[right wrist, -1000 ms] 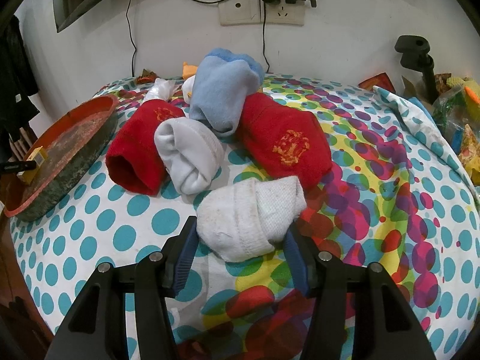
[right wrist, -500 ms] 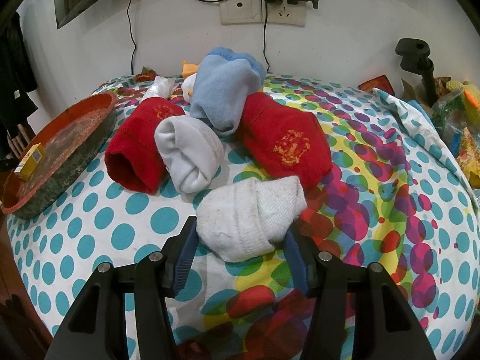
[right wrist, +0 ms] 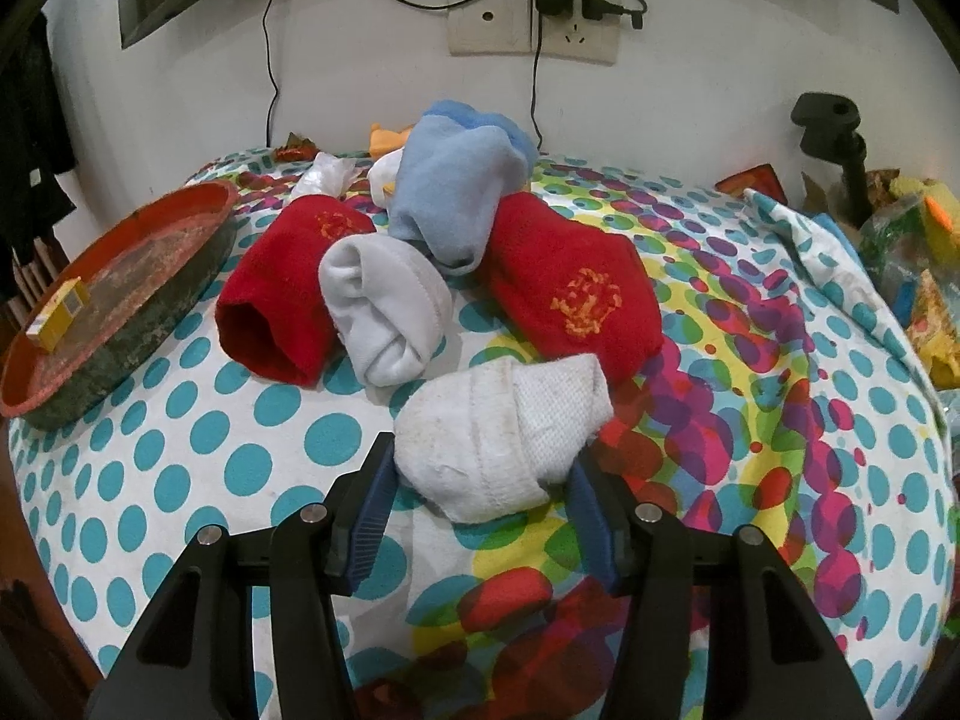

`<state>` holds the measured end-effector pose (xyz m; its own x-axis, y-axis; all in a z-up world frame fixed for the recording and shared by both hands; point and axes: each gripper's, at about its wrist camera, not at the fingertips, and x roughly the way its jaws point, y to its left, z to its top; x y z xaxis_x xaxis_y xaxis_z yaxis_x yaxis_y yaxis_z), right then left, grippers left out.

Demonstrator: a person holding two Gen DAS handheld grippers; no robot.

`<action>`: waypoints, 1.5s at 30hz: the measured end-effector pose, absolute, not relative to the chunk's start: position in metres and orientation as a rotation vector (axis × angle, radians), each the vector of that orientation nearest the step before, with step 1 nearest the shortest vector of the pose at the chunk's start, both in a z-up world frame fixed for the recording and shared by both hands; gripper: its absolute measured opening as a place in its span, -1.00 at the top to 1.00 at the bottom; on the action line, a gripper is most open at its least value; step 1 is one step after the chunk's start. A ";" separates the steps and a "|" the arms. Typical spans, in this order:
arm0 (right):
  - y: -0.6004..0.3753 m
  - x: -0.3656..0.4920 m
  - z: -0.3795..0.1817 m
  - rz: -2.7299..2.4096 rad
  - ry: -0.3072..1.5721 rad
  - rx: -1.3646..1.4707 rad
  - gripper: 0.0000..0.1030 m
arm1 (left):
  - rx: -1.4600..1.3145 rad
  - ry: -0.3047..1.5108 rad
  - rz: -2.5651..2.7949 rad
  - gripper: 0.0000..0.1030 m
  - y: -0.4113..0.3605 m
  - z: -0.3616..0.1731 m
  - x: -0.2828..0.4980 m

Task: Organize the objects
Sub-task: 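Withdraw the open left tool up from the box, then carry the white sock with the right tool onto the red tray and release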

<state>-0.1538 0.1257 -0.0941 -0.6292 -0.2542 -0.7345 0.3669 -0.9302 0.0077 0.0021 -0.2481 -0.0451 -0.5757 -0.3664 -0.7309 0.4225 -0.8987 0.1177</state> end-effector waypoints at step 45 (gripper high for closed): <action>-0.162 -0.183 -0.067 -2.227 0.473 1.092 -0.03 | 1.115 0.248 -2.445 -0.34 -0.284 -0.041 0.015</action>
<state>-0.1828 -0.1616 -0.0672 -0.4764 -0.3626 -0.8010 0.6569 -0.7523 -0.0501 0.0154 -0.2838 -0.0405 -0.5783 -0.3166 -0.7519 0.4609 -0.8873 0.0191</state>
